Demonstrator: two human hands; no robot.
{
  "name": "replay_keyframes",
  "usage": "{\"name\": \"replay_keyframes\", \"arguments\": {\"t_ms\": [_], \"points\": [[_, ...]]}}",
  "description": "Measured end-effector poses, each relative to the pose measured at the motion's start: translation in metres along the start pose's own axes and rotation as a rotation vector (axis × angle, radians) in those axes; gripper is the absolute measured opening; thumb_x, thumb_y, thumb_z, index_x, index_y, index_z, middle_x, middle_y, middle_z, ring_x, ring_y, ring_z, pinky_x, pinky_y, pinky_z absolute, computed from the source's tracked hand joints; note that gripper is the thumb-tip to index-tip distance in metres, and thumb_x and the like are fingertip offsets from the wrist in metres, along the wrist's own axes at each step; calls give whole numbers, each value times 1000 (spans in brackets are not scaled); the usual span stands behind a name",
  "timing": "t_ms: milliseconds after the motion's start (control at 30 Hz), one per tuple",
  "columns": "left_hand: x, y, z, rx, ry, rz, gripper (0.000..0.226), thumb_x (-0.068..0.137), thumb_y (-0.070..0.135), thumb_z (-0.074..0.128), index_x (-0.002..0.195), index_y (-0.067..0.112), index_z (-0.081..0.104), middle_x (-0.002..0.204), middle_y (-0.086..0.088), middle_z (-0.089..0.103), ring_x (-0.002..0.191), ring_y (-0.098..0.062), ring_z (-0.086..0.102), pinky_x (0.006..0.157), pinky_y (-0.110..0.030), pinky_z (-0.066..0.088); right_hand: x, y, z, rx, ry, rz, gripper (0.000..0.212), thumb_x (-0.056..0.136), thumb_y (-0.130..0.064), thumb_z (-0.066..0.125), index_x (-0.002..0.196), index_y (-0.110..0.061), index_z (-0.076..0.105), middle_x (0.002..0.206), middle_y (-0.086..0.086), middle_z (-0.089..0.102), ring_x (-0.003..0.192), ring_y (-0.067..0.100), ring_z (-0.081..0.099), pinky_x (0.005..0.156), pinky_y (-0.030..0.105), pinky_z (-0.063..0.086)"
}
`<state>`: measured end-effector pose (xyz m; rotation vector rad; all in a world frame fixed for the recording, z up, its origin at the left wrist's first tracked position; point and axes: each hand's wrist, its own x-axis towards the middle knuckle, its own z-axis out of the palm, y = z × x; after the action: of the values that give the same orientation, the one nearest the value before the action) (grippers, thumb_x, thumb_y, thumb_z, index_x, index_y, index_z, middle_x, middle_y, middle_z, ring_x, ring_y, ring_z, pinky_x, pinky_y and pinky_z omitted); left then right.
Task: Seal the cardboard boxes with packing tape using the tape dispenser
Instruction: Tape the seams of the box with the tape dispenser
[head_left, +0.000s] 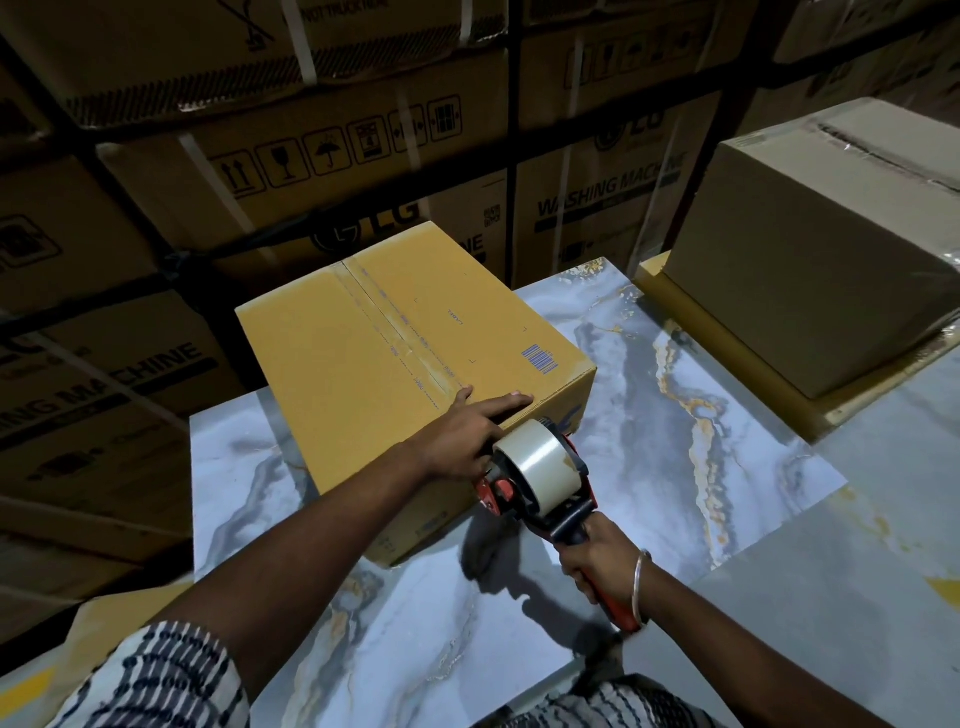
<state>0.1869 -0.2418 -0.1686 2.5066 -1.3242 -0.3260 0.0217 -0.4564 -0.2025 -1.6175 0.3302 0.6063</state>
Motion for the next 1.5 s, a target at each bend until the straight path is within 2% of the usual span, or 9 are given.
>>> {"name": "replay_keyframes", "arguments": {"t_ms": [200,367,567,767,867,1100,1233,1367,1500], "points": [[0,-3,2,-20,25,12,29,91,18,63,117,10,74,165,-1,22,149,-6,16,113,-69,6,1,-4,3,19,49,14,17,61,1,55,66,-11,43,55,10,36,45,21,30,45,27,26],[1,-7,7,-27,22,-10,33,94,23,62,123,11,71,165,3,20,146,4,8,114,-71,3,4,-6,2,-28,42,25,17,68,5,54,70,-9,44,54,8,37,45,19,31,44,25,27],[-2,2,-3,-51,-23,-23,28,81,-1,61,99,12,78,165,2,21,152,-6,13,112,-71,-2,3,10,-10,22,107,77,18,61,-4,56,75,-8,45,56,9,34,44,18,30,45,26,24],[0,13,-8,122,14,-22,17,83,17,58,89,19,74,161,-3,28,148,-17,27,108,-73,19,-6,16,-24,263,76,129,23,58,-2,54,76,1,40,56,7,30,42,18,25,46,22,22],[7,21,-18,303,-26,-18,19,83,29,55,89,25,72,158,-5,27,139,-26,33,100,-60,34,-5,5,-32,371,19,134,17,57,-4,56,70,-8,46,54,7,33,41,17,25,45,21,23],[25,18,-39,340,-186,-18,11,81,33,62,90,35,69,151,2,14,127,-28,24,86,-47,33,-9,-11,-43,499,-57,85,11,60,-6,56,66,-11,49,52,6,31,39,16,26,41,21,27],[21,11,-34,299,-197,-36,17,83,37,60,98,39,65,155,5,10,132,-28,23,93,-48,28,-12,-17,-44,539,-95,68,10,60,-6,57,65,-10,49,52,6,32,37,15,28,39,21,30],[17,7,-19,341,-172,-96,60,89,42,49,145,45,31,160,3,3,138,-27,17,100,-49,21,-16,-22,-43,560,-121,47,25,49,-11,67,66,-10,48,51,6,33,36,14,30,39,20,27],[18,10,-16,327,-119,-121,69,86,43,47,148,44,16,161,3,8,140,-24,20,102,-48,19,-18,-26,-44,595,-136,53,28,48,-11,70,67,-9,49,51,6,34,35,14,32,38,21,32]]}}
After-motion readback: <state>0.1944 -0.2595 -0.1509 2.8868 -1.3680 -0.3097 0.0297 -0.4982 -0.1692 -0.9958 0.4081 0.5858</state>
